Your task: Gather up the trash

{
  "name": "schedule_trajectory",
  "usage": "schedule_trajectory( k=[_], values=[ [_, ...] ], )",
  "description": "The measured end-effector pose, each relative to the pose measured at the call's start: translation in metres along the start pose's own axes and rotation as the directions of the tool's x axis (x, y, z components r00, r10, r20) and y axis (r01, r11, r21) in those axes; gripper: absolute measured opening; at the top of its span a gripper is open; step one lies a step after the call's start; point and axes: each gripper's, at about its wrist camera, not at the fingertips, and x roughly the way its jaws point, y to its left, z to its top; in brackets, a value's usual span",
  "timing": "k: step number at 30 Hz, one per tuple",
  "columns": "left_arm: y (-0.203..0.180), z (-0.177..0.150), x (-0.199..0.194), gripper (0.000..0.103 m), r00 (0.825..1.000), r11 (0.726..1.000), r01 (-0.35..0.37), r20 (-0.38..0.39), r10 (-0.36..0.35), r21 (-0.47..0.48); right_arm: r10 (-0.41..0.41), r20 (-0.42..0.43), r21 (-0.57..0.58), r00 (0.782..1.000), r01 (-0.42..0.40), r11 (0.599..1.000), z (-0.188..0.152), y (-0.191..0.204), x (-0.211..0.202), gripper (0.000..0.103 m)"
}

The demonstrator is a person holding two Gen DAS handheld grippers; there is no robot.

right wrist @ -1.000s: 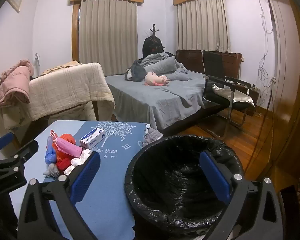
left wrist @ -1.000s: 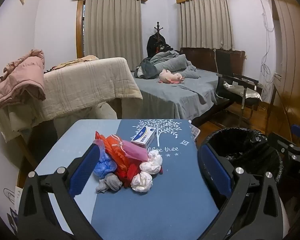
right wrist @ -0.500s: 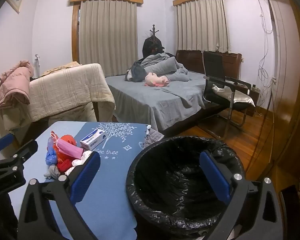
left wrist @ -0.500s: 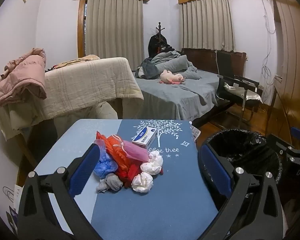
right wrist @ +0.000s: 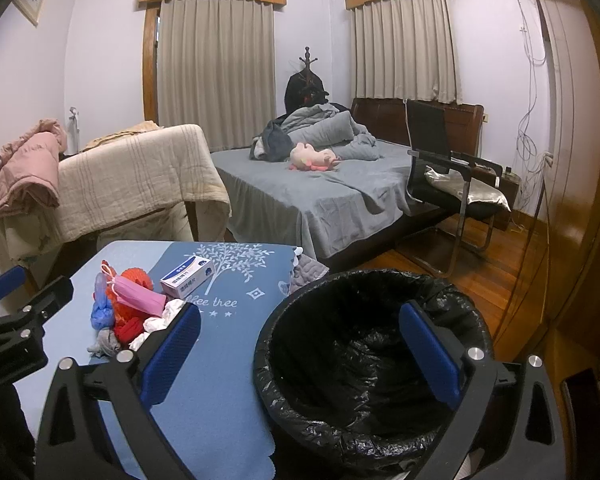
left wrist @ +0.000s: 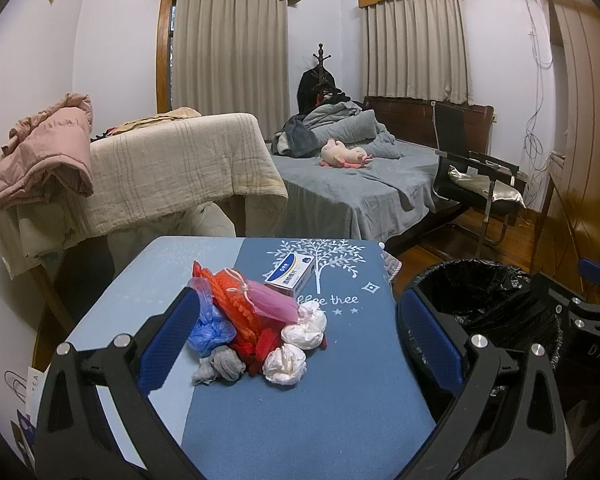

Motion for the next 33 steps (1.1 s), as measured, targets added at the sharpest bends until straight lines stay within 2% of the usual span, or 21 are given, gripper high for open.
schedule_trajectory(
  k=[33],
  values=[
    [0.0005, 0.0001, 0.0001, 0.098, 1.0, 1.0, 0.005, -0.004, -0.005, -0.007, 0.002, -0.011, 0.004, 1.0, -0.002, 1.0, -0.0027, 0.0037, 0.0051, 0.097]
  ],
)
